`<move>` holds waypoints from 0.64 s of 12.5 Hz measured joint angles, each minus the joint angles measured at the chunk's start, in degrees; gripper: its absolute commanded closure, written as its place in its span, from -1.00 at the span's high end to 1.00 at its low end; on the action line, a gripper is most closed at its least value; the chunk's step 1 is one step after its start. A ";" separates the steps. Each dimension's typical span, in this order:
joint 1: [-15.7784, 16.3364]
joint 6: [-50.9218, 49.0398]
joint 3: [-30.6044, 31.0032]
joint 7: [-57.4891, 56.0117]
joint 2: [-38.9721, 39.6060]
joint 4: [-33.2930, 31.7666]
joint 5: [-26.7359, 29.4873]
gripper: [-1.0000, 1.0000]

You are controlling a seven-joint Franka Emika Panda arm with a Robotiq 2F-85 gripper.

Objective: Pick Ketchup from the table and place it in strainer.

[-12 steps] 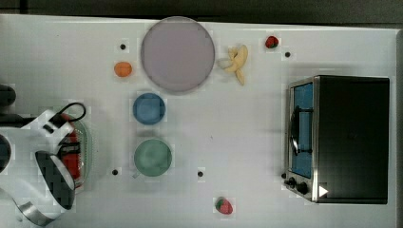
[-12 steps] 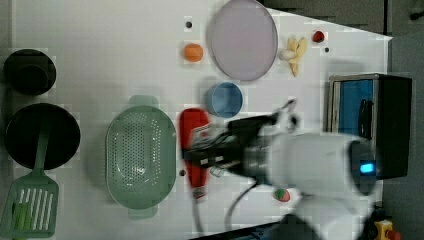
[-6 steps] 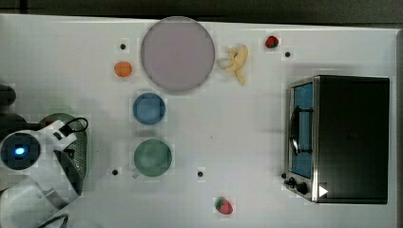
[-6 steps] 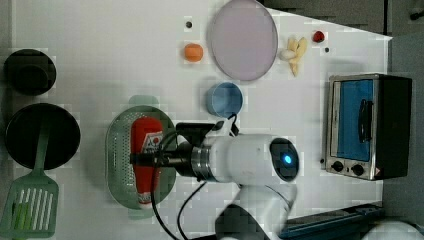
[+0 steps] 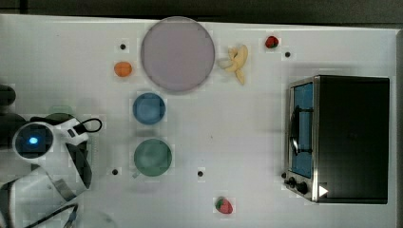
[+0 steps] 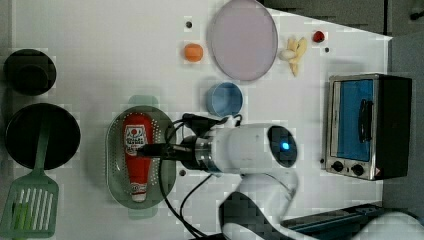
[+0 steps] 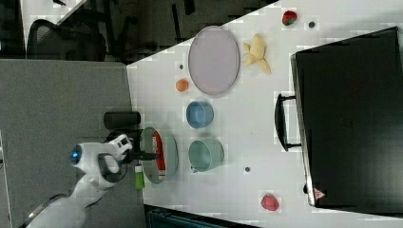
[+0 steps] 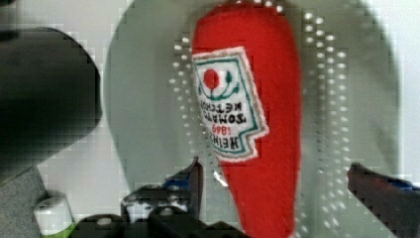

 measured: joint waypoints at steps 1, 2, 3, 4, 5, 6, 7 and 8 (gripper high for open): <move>0.00 -4.08 -0.14 1.48 -4.04 0.45 -0.31 1.00; -0.31 -10.04 -0.25 2.23 -8.99 1.12 -0.47 1.00; -0.80 -16.53 -0.36 2.72 -13.74 2.46 -0.51 1.00; -1.16 -22.69 -0.87 2.88 -18.18 4.70 -0.52 1.00; -1.90 -29.00 -1.23 3.18 -22.43 7.05 -0.52 1.00; -2.51 -34.05 -1.87 3.33 -25.90 9.85 -0.53 1.00; -3.09 -38.05 -2.74 3.37 -28.48 12.37 -0.52 1.00; -3.76 -41.95 -3.72 3.61 -30.19 14.66 -0.39 1.00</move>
